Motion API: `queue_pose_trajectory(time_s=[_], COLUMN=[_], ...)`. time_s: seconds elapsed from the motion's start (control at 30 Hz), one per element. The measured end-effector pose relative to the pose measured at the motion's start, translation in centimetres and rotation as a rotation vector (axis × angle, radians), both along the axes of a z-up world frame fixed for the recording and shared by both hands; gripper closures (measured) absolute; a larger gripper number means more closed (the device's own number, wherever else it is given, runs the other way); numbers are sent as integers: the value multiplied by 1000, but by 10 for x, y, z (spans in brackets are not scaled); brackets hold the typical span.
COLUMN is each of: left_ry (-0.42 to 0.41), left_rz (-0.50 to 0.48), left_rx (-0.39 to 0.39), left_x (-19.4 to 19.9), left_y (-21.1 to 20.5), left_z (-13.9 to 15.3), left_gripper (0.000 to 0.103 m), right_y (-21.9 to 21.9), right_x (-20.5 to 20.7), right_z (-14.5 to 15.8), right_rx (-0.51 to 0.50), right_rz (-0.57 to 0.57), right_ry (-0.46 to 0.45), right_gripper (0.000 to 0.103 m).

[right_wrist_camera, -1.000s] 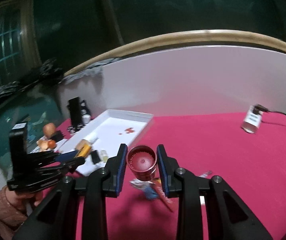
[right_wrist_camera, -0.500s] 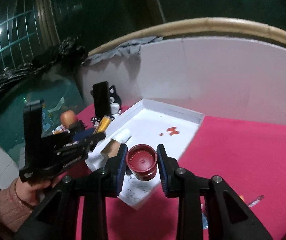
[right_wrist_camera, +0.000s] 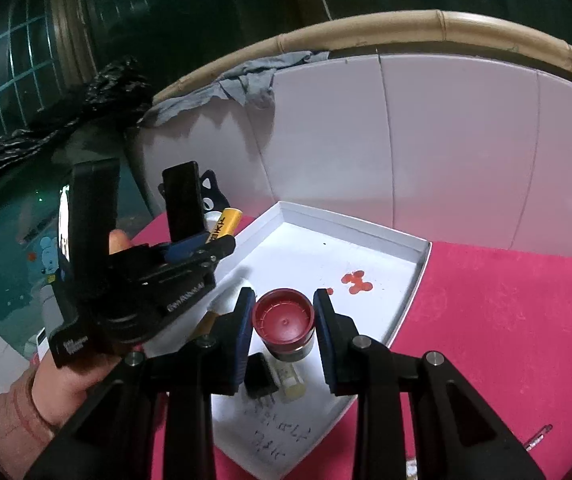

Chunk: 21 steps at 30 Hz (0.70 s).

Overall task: Organize rigid objects
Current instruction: 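Place the yellow lighter and red cap into the white tray and release both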

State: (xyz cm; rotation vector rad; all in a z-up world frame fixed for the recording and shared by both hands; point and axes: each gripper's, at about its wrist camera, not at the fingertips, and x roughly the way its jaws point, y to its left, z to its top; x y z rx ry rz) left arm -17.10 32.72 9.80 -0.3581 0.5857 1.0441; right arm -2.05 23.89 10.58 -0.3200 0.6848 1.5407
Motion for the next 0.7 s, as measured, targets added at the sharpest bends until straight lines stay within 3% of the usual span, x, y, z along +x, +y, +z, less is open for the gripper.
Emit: queue_pose_trajectory(time_s=[0.4,0.7], left_ry=[47,49], left_rz=[51,63], left_rx=[-51,-61], left_x=[4,2], left_y=[17,26], left_z=[-27,-31], left_gripper=[79,79], right_y=[30,39], right_x=[-3,-14], right_z=[-43,-54], right_rx=[-122,-136], right_rz=[-13,-16], right_ry=[13,-22], right_gripper=[74,74])
